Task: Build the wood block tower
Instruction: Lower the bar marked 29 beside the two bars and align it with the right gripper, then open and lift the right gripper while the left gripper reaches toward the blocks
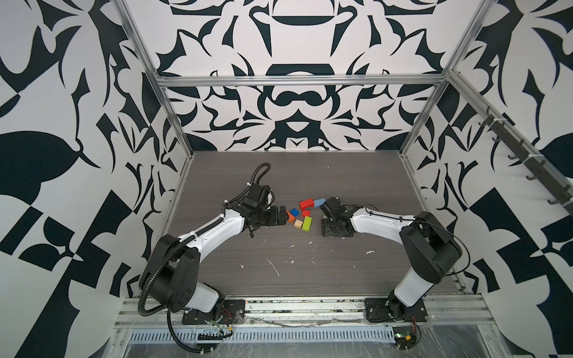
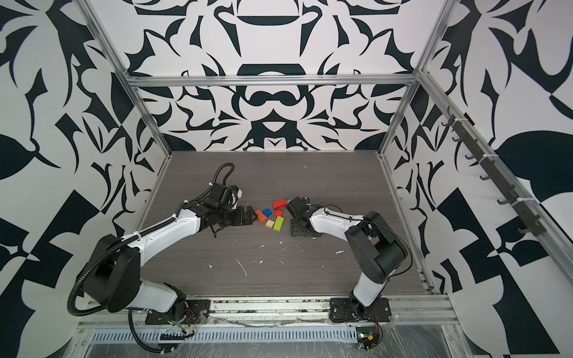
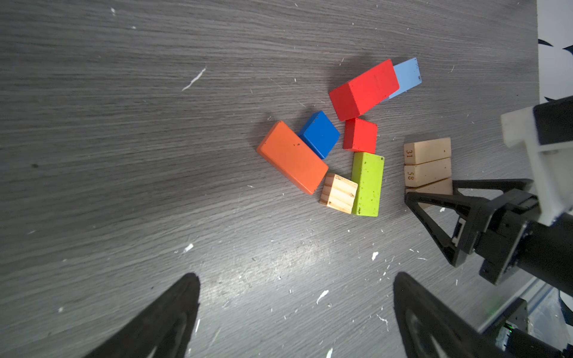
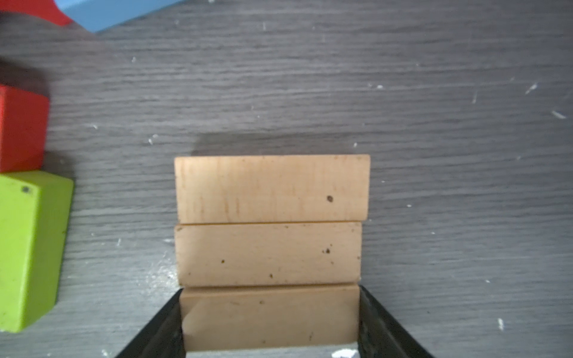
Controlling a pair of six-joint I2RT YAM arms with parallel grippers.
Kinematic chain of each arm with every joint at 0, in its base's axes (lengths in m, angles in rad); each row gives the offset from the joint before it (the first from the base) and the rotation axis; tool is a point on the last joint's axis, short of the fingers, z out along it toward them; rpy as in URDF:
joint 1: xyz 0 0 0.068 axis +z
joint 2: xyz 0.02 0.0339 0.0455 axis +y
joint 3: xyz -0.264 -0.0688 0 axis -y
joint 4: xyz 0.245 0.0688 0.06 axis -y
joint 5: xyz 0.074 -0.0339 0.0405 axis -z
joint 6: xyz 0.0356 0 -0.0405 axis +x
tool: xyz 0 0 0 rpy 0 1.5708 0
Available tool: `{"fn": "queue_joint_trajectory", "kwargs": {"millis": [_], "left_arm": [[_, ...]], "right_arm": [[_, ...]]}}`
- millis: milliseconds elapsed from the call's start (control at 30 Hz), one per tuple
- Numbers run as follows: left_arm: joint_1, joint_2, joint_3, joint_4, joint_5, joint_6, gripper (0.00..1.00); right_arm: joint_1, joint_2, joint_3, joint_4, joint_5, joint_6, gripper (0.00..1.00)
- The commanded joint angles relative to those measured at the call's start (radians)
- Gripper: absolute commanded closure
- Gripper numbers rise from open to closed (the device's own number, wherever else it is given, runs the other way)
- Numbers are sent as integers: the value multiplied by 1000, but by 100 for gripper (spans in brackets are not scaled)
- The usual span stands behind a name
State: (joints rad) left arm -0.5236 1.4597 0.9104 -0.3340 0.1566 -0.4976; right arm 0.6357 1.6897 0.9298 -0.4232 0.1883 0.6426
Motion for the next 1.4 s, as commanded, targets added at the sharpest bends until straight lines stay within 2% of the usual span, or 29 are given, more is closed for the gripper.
{"fn": "queue_joint_trajectory", "kwargs": {"millis": [0,100,733,1367], "left_arm": [[4,-25,22,-29,-5,8,0],[4,-25,22,-29,-3,8,0],[4,-26,14,-26,-1,8,0],[4,-26,11,-24,4,2,0]], "right_arm": [[4,28,18,-19,-4,6,28],[4,31,21,-18,34,8,28],[3,35,30,-30,45,15,27],[4,-8,30,-35,15,-4,4]]}}
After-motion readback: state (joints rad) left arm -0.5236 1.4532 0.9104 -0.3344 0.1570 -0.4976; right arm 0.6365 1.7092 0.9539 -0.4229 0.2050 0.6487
